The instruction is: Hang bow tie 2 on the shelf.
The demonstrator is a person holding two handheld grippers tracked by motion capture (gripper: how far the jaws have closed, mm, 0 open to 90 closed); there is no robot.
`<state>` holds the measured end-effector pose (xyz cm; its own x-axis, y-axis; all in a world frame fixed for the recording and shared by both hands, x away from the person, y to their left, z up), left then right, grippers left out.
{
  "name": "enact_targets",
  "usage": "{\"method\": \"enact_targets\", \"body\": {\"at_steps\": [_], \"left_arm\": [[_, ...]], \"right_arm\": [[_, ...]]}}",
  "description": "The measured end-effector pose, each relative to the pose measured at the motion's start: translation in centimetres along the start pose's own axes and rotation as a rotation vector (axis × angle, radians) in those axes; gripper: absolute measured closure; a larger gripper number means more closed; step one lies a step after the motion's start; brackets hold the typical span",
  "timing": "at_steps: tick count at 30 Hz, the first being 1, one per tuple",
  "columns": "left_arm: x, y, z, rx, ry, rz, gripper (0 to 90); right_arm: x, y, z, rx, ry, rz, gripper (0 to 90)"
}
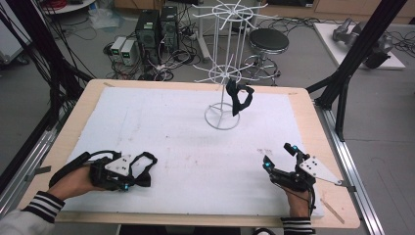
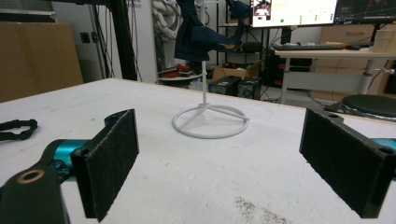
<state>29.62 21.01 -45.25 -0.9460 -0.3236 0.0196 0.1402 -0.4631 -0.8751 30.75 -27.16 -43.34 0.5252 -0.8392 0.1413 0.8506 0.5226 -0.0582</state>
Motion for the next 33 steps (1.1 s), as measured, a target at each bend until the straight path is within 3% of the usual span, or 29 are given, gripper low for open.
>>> {"method": "enact_targets", "body": {"at_steps": [6, 11, 17, 22, 33], "left_arm": [[-0.7, -1.1, 0.7, 0.104, -0.040, 0.023, 75.4], [-1.6, -2.2, 1.3, 0.225, -0.096, 0.050, 75.4], [-2.9, -3.9, 2.7, 0.428, -0.181, 0.081, 75.4], [-4.0, -5.3, 4.1, 0.561, -0.231, 0.115, 75.5], [-5.4, -6.3, 5.6, 0.701, -0.308, 0.112, 75.5]], "right_arm": [[-0.2, 0.1, -0.1, 0.005, -0.003, -0.003, 11.2], [-0.3, 0.1, -0.2, 0.010, -0.009, -0.004, 11.2], [-0.4, 0.2, -0.3, 0.014, -0.013, -0.011, 11.2], [-0.6, 0.2, -0.6, 0.013, -0.004, -0.013, 11.2], [-0.7, 0.0, -0.9, 0.023, -0.006, -0.024, 11.2]]}}
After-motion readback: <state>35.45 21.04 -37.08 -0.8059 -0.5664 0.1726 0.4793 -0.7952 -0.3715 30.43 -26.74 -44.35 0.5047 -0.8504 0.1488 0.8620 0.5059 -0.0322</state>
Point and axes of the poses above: each handheld gripper's, and its own axes: y roughly forward along the jaws, z roughly out of its top, x roughly to its right, the point moved 6 cm from there along y, roughly forward along the jaws, and after that the axes turned 11 degrees about -y, right-handed, at the moved point
